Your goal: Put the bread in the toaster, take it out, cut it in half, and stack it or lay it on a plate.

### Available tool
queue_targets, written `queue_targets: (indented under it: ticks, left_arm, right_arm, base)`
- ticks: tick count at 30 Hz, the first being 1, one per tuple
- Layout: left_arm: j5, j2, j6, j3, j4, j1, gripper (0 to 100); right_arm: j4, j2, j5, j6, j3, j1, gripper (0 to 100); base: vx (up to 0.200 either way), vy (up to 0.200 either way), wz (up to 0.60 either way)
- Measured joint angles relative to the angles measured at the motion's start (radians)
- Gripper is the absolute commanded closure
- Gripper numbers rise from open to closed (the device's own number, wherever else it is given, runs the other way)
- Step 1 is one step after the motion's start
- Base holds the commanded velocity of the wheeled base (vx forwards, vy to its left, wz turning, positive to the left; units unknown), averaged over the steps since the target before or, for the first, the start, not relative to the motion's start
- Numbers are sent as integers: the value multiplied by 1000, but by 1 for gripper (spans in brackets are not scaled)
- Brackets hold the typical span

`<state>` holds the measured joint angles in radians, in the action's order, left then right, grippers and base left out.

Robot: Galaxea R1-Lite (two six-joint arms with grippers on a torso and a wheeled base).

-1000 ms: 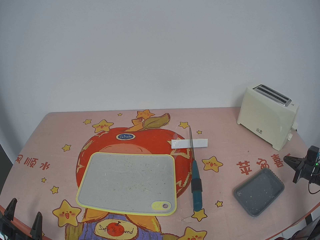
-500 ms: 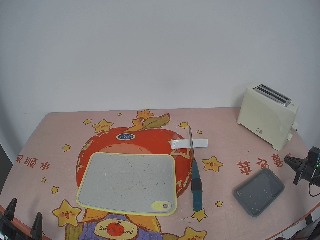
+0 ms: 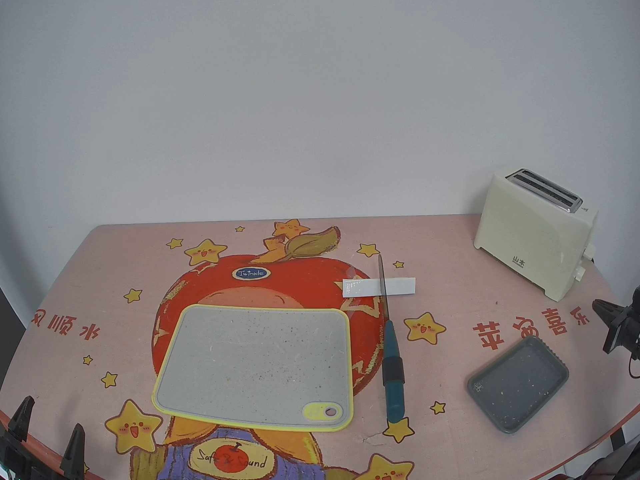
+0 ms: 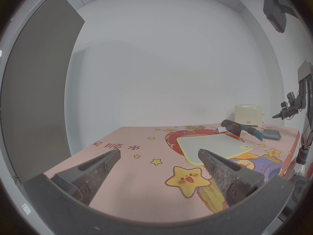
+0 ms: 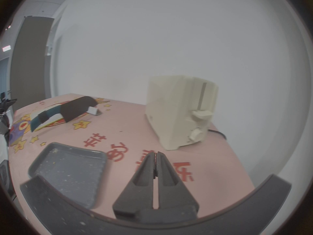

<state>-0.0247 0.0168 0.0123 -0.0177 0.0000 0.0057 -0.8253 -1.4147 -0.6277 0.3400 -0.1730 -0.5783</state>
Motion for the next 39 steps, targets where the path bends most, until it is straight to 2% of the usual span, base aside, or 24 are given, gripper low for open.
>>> queue_targets:
  ticks: [5,8,18,25,39]
  left_arm:
    - [0,0,0,0,0,0,0]
    - [0,0,0,0,0,0,0]
    - [0,0,0,0,0,0,0]
    - [0,0,0,0,0,0,0]
    - [0,0,0,0,0,0,0]
  right_arm:
    - [4,-1,6,-89,-35,-29,100]
    - [45,-2,7,-110,-55,-45,100]
    - [284,4,2,-114,-114,-41,100]
    - [311,-3,-44,-111,-117,-11,100]
    - [280,-92,-44,-103,-132,35,100]
  base:
    - [0,0,0]
    - [0,0,0]
    - [0,0,0]
    - [0,0,0]
    - [0,0,0]
